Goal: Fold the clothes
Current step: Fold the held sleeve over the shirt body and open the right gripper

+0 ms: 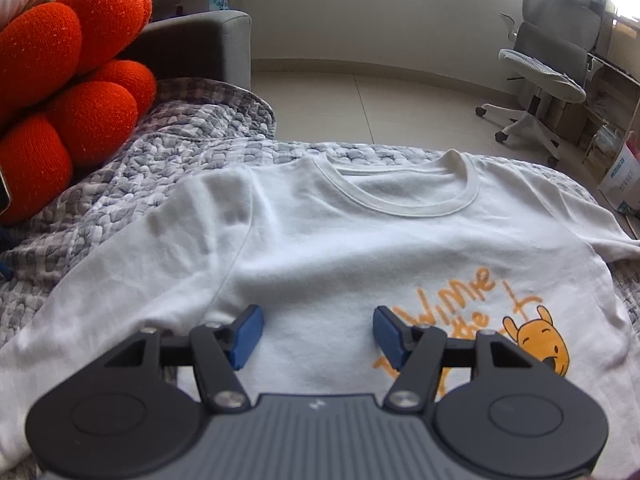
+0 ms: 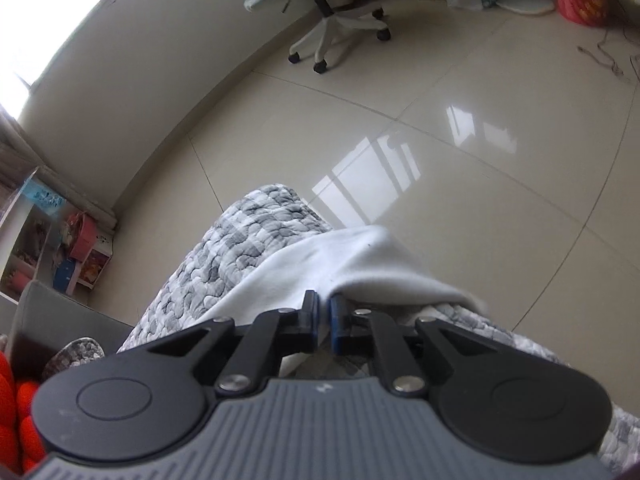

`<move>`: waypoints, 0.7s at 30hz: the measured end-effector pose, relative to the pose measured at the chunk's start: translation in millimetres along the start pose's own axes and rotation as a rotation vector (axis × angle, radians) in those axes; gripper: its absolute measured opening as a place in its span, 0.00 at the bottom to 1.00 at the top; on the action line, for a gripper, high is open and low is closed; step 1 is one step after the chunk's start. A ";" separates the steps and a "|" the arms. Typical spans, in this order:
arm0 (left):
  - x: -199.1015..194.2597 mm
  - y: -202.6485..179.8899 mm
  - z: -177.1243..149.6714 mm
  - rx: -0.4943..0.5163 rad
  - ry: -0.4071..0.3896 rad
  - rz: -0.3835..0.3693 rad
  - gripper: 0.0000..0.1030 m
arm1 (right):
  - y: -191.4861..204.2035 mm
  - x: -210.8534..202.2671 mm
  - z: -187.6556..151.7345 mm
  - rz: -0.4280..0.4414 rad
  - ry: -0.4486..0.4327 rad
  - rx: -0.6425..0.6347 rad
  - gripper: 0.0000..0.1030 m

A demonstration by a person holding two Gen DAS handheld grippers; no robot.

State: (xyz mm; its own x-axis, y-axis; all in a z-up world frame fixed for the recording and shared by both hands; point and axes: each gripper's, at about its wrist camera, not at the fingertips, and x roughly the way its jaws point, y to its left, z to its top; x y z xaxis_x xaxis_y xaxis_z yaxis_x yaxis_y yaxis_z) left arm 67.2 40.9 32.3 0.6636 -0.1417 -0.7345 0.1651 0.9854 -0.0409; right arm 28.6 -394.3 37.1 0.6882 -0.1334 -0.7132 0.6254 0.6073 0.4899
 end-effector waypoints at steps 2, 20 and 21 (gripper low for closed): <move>-2.1 2.3 0.5 -0.012 -0.006 -0.005 0.61 | 1.3 -3.1 -0.1 0.013 -0.016 0.003 0.08; 0.5 6.3 1.8 -0.037 0.000 -0.008 0.61 | 72.2 -51.6 -22.0 0.199 -0.344 -0.387 0.08; 0.2 6.8 2.2 -0.042 -0.001 -0.009 0.61 | 94.8 -63.4 -40.9 0.245 -0.435 -0.571 0.08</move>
State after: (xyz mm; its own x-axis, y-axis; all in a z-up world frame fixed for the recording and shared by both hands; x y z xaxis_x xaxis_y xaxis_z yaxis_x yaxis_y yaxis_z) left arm 70.1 47.4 33.4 0.6630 -0.1508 -0.7333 0.1405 0.9872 -0.0760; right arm 29.2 -296.3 108.3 0.9400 -0.1674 -0.2973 0.2297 0.9548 0.1886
